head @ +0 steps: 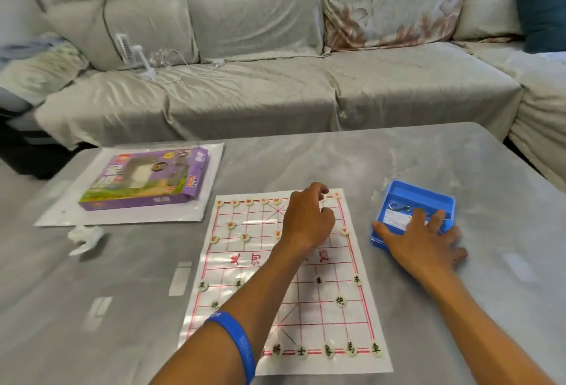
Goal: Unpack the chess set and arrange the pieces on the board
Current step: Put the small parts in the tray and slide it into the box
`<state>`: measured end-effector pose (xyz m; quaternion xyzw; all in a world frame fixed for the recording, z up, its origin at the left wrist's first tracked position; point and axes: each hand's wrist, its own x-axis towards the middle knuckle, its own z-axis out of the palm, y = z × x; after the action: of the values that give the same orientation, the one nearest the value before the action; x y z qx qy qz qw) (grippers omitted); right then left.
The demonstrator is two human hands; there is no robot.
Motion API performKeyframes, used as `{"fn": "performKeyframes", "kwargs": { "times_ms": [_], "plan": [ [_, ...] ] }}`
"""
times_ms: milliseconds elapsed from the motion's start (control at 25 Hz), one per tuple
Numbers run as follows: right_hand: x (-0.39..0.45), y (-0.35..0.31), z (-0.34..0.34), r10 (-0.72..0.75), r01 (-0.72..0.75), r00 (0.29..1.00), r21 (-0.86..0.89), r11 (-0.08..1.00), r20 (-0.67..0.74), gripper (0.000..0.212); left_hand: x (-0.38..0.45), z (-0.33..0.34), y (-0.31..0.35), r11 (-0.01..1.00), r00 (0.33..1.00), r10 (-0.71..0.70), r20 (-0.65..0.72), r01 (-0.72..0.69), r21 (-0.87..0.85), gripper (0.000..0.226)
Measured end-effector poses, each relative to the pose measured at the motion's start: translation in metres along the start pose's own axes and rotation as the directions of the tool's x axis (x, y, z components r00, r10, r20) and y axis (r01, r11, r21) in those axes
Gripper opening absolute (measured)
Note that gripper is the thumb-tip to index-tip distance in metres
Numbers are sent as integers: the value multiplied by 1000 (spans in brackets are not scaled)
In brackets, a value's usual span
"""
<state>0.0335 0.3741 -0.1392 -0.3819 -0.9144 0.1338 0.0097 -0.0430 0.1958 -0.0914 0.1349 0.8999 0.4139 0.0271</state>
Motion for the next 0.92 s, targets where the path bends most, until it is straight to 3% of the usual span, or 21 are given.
{"fn": "performKeyframes", "kwargs": {
  "times_ms": [160,320,400,520,640,720,920],
  "plan": [
    [0,-8,10,-31,31,999,13,999,-28,92,29,-91,-78,984,958,-151,-245,169,56,34],
    [2,-13,15,-9,7,999,-28,1000,-39,105,53,-155,-138,880,870,-181,-458,351,320,52],
    [5,-13,13,-18,17,999,-22,1000,-38,101,71,-171,-157,826,873,-184,-452,387,411,60],
    [8,-11,5,-114,116,993,-53,992,38,86,91,-185,-184,757,915,-252,-316,390,524,62],
    [5,-7,-6,-118,120,989,-20,993,91,83,95,-188,-197,690,905,-254,-341,417,592,29],
    [1,-4,-11,-73,77,988,-25,997,139,89,88,-184,-197,689,897,-238,-374,427,586,19],
    [0,-6,-13,-23,32,990,-60,998,137,101,75,-185,-160,726,908,90,-409,221,651,18]
  ]
}}
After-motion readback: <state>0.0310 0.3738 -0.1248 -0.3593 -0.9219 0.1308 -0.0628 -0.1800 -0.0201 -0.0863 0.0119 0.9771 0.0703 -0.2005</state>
